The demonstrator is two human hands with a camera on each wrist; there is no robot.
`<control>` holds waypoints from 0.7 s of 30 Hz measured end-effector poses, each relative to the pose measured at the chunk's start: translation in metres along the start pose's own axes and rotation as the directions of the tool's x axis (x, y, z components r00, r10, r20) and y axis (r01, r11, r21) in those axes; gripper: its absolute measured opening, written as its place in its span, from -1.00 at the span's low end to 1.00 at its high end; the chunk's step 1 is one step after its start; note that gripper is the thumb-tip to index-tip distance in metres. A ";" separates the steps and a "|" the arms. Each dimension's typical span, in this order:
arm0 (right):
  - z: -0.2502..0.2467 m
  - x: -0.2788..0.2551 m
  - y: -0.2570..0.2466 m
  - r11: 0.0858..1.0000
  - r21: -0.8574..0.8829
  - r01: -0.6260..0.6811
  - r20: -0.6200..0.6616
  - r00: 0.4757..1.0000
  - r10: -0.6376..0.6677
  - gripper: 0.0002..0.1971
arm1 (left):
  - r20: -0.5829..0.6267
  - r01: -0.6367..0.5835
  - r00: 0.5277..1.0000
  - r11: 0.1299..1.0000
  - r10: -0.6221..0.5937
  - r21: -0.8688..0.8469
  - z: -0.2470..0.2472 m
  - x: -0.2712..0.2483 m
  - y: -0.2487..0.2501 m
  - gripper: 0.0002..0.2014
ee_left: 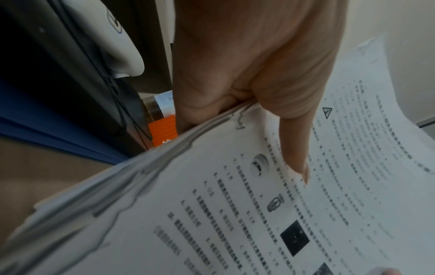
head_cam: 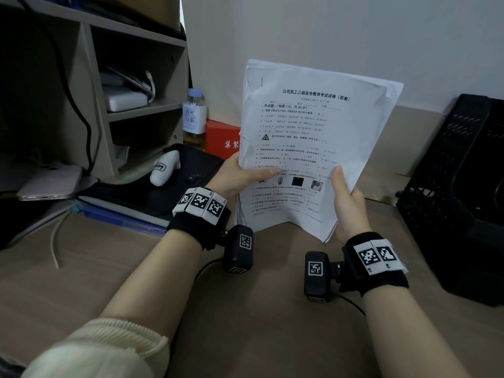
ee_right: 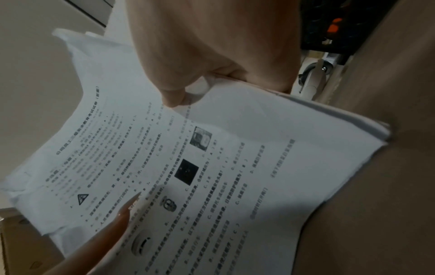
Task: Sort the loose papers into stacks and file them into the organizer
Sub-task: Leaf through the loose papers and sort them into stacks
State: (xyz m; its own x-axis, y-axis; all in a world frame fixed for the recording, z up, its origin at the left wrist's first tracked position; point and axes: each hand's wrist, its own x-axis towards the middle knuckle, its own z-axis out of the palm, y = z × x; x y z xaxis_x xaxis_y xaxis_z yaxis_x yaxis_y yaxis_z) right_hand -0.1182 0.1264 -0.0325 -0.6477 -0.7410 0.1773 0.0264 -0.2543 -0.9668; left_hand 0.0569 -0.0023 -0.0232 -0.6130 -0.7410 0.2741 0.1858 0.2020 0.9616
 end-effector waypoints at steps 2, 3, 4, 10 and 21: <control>0.001 -0.001 0.002 1.000 0.001 -0.028 -0.013 1.000 0.028 -0.54 | -0.026 0.034 0.999 0.999 -0.034 -0.030 0.002 -0.001 0.001 -0.57; 0.001 -0.001 0.002 1.000 -0.001 -0.025 -0.025 0.999 0.025 -0.56 | -0.057 0.039 0.997 0.998 -0.042 -0.056 0.004 -0.003 0.001 -0.60; 0.002 -0.002 0.002 1.000 -0.003 -0.018 -0.040 0.999 0.018 -0.61 | -0.091 0.036 0.995 0.996 -0.043 -0.079 0.006 -0.004 0.001 -0.62; 0.010 -0.006 -0.001 1.000 0.011 0.025 -0.105 0.994 -0.024 -0.79 | -0.184 -0.020 0.983 0.991 -0.005 -0.136 0.013 -0.008 0.004 -0.72; 0.007 -0.002 0.010 0.997 0.057 -0.048 -0.070 0.996 0.052 -0.65 | -0.170 -0.005 0.985 0.991 -0.018 -0.134 0.014 -0.006 -0.003 -0.70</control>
State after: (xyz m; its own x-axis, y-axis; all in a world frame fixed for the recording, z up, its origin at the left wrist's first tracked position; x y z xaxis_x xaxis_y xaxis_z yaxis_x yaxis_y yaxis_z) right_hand -0.1116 0.1208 -0.0414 -0.6970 -0.7081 0.1134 0.1009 -0.2534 -0.9621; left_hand 0.0498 0.0107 -0.0277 -0.4769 -0.8424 0.2508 0.2900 0.1186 0.9497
